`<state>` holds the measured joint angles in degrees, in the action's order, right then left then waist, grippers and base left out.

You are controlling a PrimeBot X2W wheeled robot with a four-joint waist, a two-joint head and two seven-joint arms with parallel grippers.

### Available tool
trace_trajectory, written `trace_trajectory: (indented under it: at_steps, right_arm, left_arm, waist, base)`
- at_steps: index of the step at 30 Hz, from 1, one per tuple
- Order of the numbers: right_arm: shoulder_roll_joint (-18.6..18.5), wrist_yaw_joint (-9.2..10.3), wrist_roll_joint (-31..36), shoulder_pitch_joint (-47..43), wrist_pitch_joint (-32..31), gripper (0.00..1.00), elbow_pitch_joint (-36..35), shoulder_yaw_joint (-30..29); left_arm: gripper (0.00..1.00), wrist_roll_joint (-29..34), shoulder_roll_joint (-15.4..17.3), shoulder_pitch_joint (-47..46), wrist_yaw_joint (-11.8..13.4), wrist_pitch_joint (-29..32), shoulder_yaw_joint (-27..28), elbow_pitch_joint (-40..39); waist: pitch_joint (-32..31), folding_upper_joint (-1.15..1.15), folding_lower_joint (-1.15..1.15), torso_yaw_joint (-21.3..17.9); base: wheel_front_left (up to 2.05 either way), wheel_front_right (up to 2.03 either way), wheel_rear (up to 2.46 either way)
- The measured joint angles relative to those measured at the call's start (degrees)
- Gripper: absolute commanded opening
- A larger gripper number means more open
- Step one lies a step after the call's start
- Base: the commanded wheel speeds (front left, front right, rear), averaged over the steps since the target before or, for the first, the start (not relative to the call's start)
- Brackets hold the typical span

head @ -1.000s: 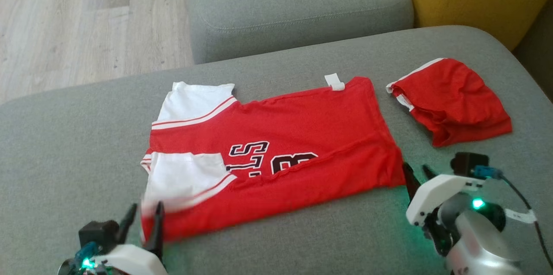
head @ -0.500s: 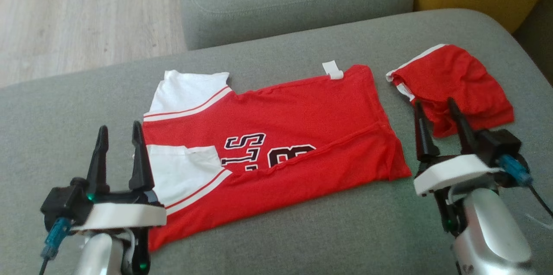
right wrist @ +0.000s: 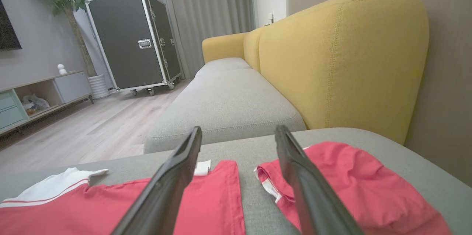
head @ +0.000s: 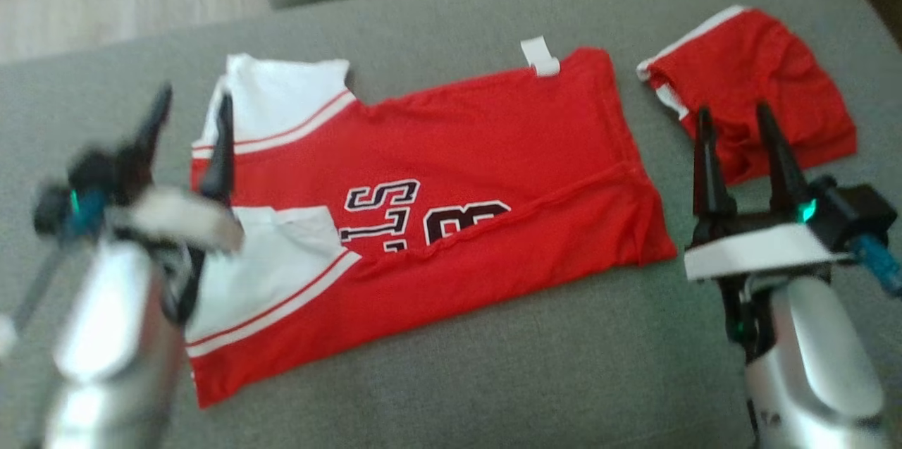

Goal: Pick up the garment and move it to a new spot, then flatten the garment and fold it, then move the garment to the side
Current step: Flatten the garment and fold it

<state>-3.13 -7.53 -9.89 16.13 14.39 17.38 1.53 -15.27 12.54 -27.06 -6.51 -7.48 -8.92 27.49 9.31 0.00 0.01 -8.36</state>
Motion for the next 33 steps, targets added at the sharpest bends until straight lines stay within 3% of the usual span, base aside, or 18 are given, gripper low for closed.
trace_trajectory:
  at_steps: [4, 11, 17, 28, 30, 33]
  right_arm:
    - [0.0, 0.00, -0.4, 4.6, 0.0, 1.00, -1.6, 0.8]
    - [0.0, 0.00, -2.5, 8.6, 0.3, 1.00, -3.6, 1.9]
    - [0.0, 0.00, -3.8, 10.3, 0.3, 1.00, -4.7, 2.5]
    - [0.1, 0.00, -4.1, 10.9, 0.3, 1.00, -5.0, 3.2]
    - [0.1, 0.00, -3.6, 10.9, 0.3, 1.00, -5.0, 3.1]
    - [0.1, 0.00, -2.5, 11.1, 0.3, 1.00, -4.8, 2.4]
  left_arm:
    - [1.00, 0.0, 4.9, -12.2, -0.6, 10.0, -4.3, 6.7]
    - [1.00, -9.1, 13.3, -24.4, -1.1, 26.4, -16.5, 13.7]
    - [1.00, -14.0, 18.2, -30.7, -1.1, 30.7, -22.5, 17.0]
    - [0.99, -20.5, 20.0, -35.2, -1.1, 33.4, -28.4, 22.0]
    - [0.00, -23.0, 19.9, -35.2, -1.1, 34.8, -29.3, 21.9]
    - [0.00, -25.9, 19.5, -35.1, -1.1, 35.5, -30.7, 21.2]
  waist:
    - [4.4, 0.00, 0.01, -1.0]
    - [11.5, 0.00, 0.01, -3.9]
    - [16.4, 0.00, 0.00, -6.4]
    - [18.7, 0.00, -0.01, -8.9]
    - [18.4, 0.00, -0.01, -8.9]
    - [18.0, 0.00, -0.01, -8.4]
  base:
    - [0.00, 0.00, 0.00]
    - [0.00, 0.00, 0.00]
    - [0.00, 0.00, 0.00]
    - [0.00, 0.00, 0.00]
    - [0.00, 0.00, 0.00]
    - [0.00, 0.00, 0.00]
